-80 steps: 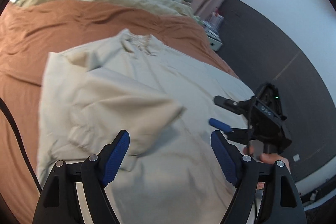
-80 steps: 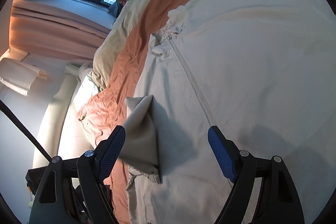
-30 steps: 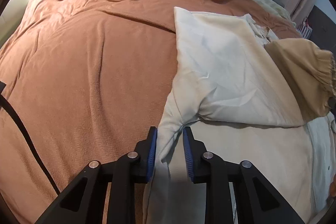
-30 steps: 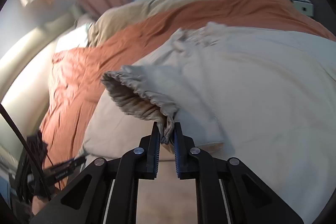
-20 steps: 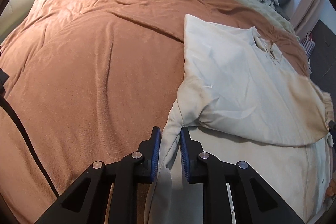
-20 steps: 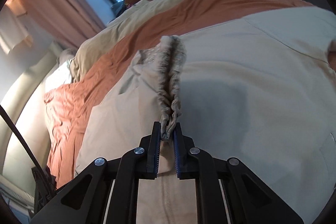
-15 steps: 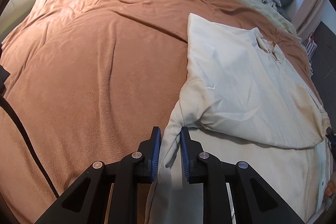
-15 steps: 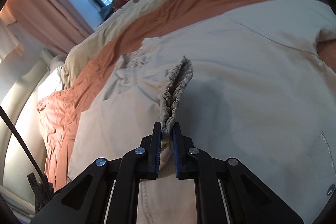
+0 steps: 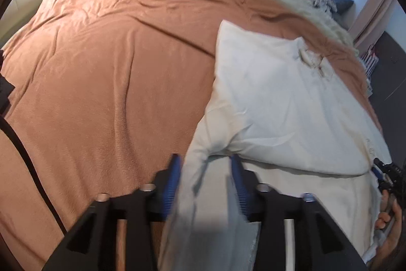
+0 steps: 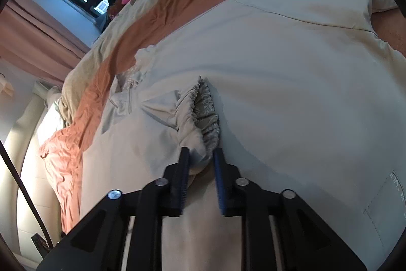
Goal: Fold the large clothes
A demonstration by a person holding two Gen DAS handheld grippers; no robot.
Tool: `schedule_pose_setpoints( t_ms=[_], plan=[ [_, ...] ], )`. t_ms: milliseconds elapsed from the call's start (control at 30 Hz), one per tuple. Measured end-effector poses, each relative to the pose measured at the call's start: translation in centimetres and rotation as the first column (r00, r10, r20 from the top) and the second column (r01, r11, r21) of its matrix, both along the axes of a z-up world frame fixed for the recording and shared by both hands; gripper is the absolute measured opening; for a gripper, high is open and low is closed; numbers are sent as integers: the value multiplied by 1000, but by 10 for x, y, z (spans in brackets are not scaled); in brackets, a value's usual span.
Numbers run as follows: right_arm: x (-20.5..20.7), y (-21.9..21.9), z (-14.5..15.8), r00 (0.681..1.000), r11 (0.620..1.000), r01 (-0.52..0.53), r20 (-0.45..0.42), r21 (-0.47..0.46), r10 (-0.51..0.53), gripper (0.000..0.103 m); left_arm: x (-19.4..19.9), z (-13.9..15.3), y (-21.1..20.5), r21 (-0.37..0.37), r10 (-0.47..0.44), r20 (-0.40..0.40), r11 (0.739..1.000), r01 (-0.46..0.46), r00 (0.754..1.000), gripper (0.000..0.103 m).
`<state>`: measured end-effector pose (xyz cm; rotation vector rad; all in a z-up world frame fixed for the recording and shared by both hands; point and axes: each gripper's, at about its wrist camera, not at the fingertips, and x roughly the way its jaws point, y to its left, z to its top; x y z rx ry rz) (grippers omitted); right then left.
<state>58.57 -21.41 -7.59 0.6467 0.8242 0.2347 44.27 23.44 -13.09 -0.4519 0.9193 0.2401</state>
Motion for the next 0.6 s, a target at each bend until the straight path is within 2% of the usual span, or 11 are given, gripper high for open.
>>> schedule_pose_setpoints(
  t_ms=[33, 67, 133, 233, 433, 600],
  plan=[
    [-3, -6, 0, 1000, 1000, -3, 9, 22, 3, 58, -7, 9, -2, 4, 4, 28, 1000, -4, 1000, 72],
    [-5, -10, 1, 1000, 999, -2, 19, 46, 2, 81, -12, 15, -4, 12, 7, 46, 1000, -8, 999, 77],
    [-15, -21, 6, 999, 996, 9, 40, 83, -13, 82, -22, 30, -11, 33, 9, 81, 999, -11, 997, 77],
    [-31, -35, 10, 999, 996, 21, 48, 89, -25, 82, -31, 45, -21, 45, 1, 109, 999, -6, 994, 77],
    [-57, -83, 16, 988, 984, 128, 72, 123, -138, 82, -35, 74, -50, 64, -44, 179, 997, 33, 983, 77],
    [-62, -136, 21, 965, 965, 232, 97, 125, -244, 82, -22, 81, -79, 114, -109, 169, 989, 90, 980, 77]
  ],
)
